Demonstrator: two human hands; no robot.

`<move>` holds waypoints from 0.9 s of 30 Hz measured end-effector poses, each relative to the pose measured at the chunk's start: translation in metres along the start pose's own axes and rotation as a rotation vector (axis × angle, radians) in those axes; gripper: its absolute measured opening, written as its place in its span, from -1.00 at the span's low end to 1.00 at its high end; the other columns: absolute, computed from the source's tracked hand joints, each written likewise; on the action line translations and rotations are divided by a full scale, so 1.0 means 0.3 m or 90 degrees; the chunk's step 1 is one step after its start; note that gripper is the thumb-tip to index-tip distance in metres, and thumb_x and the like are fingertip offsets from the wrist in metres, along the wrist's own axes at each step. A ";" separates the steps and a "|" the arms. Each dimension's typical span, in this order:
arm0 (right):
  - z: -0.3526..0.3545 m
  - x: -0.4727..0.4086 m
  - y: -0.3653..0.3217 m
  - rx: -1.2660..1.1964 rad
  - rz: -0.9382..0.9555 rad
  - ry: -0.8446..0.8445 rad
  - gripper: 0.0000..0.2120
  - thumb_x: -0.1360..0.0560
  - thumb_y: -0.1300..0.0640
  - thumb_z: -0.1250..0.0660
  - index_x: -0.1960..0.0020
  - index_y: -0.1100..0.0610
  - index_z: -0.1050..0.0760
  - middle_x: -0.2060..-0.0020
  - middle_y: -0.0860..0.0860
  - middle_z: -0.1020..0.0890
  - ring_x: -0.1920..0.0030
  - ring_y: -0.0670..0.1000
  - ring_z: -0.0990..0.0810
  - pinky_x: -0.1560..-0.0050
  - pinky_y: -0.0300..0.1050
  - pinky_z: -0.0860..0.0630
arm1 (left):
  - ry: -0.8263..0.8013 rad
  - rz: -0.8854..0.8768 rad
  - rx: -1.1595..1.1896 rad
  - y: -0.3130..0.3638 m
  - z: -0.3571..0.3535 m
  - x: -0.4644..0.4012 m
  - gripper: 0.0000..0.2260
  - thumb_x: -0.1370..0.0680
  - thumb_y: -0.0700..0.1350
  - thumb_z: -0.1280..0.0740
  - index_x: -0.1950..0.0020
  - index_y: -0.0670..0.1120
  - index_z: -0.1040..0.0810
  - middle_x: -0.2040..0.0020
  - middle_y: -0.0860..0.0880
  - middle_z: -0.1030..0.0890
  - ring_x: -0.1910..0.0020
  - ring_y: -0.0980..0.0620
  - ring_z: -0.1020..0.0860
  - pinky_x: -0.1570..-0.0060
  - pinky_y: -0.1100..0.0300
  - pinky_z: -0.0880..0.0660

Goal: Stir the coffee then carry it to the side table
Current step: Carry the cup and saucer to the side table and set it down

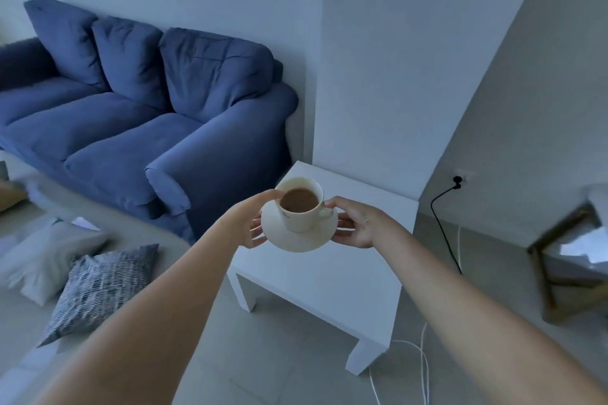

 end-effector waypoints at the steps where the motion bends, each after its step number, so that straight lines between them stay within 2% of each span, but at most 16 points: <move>1: 0.013 -0.018 -0.014 -0.002 0.002 0.003 -0.69 -0.32 0.12 -0.49 0.01 0.21 -0.51 0.12 0.13 -0.57 0.10 0.12 -0.59 0.17 -0.08 -0.59 | -0.006 -0.001 -0.007 0.017 -0.017 -0.021 -0.36 -0.20 0.09 -0.60 -0.17 -0.13 -0.52 -0.05 -0.07 -0.62 0.02 -0.03 -0.59 0.00 0.05 -0.54; 5: 0.096 -0.125 -0.064 -0.043 0.001 0.042 -0.75 -0.33 0.14 -0.48 0.06 0.19 -0.52 0.15 0.13 -0.56 0.14 0.11 -0.59 0.06 -0.07 -0.60 | -0.042 0.016 -0.034 0.087 -0.118 -0.148 -0.43 -0.27 0.06 -0.59 -0.16 -0.12 -0.48 -0.04 -0.08 -0.60 0.03 -0.04 -0.58 -0.05 0.03 -0.53; 8: 0.153 -0.194 -0.072 -0.074 0.002 0.075 -0.81 -0.34 0.17 -0.46 0.10 0.17 -0.52 0.15 0.12 -0.55 0.16 0.11 -0.58 0.11 -0.08 -0.59 | -0.065 0.032 -0.051 0.111 -0.180 -0.241 -0.43 -0.26 0.03 -0.60 -0.17 -0.11 -0.49 -0.07 -0.10 -0.60 -0.03 -0.06 -0.59 -0.11 0.00 -0.53; 12: 0.215 -0.294 -0.073 -0.121 -0.003 0.116 -0.84 -0.36 0.20 -0.42 0.08 0.17 -0.52 0.13 0.11 -0.55 0.14 0.11 -0.57 -0.04 -0.06 -0.56 | -0.101 0.050 -0.090 0.132 -0.248 -0.367 -0.44 -0.25 -0.01 -0.60 -0.17 -0.10 -0.51 -0.11 -0.10 -0.60 -0.07 -0.07 -0.59 -0.10 -0.01 -0.55; 18: 0.275 -0.411 -0.068 -0.173 -0.005 0.173 -0.85 -0.38 0.22 -0.41 0.08 0.17 -0.51 0.15 0.11 -0.55 0.18 0.09 -0.57 0.08 -0.11 -0.57 | -0.142 0.067 -0.153 0.170 -0.323 -0.536 -0.50 -0.25 -0.03 -0.60 -0.11 -0.09 -0.53 -0.10 -0.10 -0.60 -0.08 -0.09 -0.59 -0.10 -0.03 -0.56; 22: 0.310 -0.488 -0.051 -0.201 -0.007 0.197 -0.82 -0.38 0.23 -0.41 0.04 0.19 -0.52 0.14 0.10 -0.56 0.16 0.08 -0.57 0.09 -0.12 -0.57 | -0.167 0.088 -0.170 0.174 -0.367 -0.639 -0.56 -0.26 -0.06 -0.60 -0.05 -0.07 -0.52 -0.11 -0.11 -0.59 -0.10 -0.10 -0.58 -0.13 -0.06 -0.55; 27: 0.350 -0.616 -0.030 -0.211 -0.011 0.206 -0.92 -0.40 0.22 -0.38 0.11 0.17 -0.53 0.17 0.08 -0.56 0.11 0.08 -0.56 0.05 -0.15 -0.54 | -0.177 0.104 -0.173 0.156 -0.408 -0.761 -0.60 -0.28 -0.08 -0.59 -0.03 -0.06 -0.53 -0.14 -0.11 -0.57 -0.14 -0.11 -0.55 -0.21 -0.09 -0.52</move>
Point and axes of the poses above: each hand's wrist, its own x-axis away from the middle knuckle, its own z-axis out of the back of the hand, y = z × x, the point moved 8 cm from there along -x, towards the middle knuckle
